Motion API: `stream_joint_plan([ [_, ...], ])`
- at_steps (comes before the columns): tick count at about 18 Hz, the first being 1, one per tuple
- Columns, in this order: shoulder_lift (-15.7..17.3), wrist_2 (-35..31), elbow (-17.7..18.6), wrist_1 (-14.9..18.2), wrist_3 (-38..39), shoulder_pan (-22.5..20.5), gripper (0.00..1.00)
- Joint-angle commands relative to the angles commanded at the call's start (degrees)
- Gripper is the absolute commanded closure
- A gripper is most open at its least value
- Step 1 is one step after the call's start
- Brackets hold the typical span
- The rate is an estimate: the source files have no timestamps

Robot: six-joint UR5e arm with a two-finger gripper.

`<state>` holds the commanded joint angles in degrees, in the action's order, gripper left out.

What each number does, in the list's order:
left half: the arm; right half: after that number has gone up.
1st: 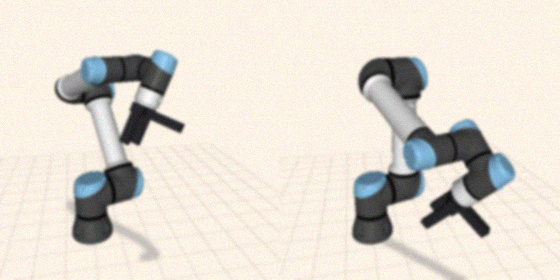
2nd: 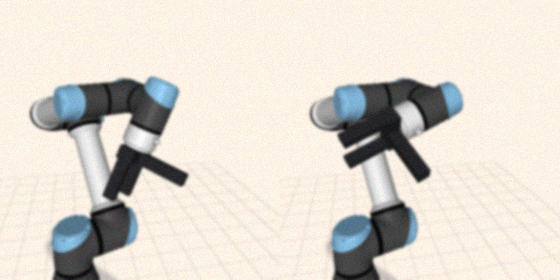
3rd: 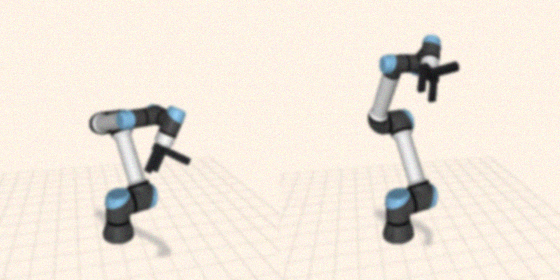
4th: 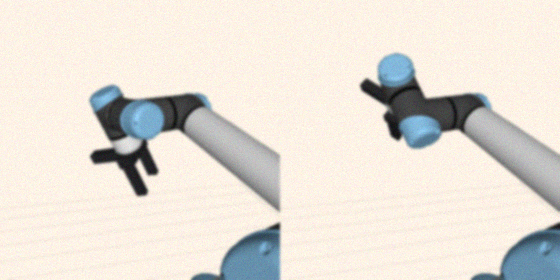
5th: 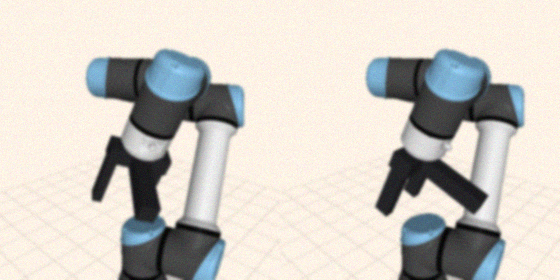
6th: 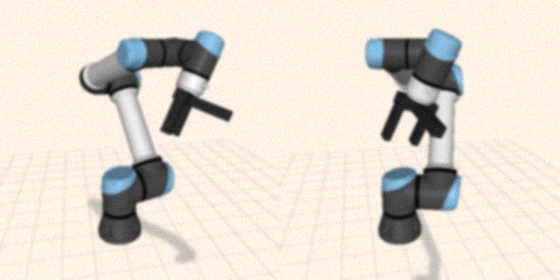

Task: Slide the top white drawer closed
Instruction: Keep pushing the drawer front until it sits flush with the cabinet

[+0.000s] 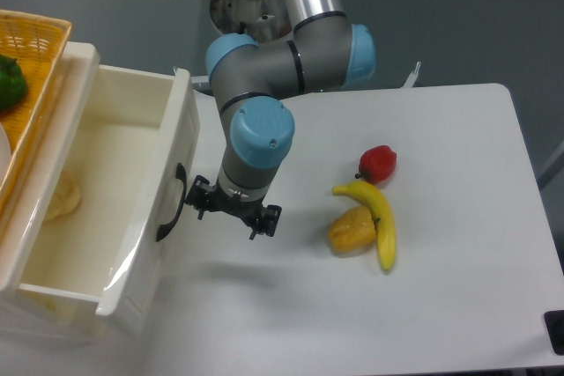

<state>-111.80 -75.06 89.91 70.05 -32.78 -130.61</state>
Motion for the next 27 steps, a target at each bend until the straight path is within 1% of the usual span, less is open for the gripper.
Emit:
stream_joint_plan([
  [12,0.4,0.1,0.0,0.1,0.2,1.9,0.0],
  [27,1.7,-0.4,0.0,0.0,0.4,5.4,0.0],
])
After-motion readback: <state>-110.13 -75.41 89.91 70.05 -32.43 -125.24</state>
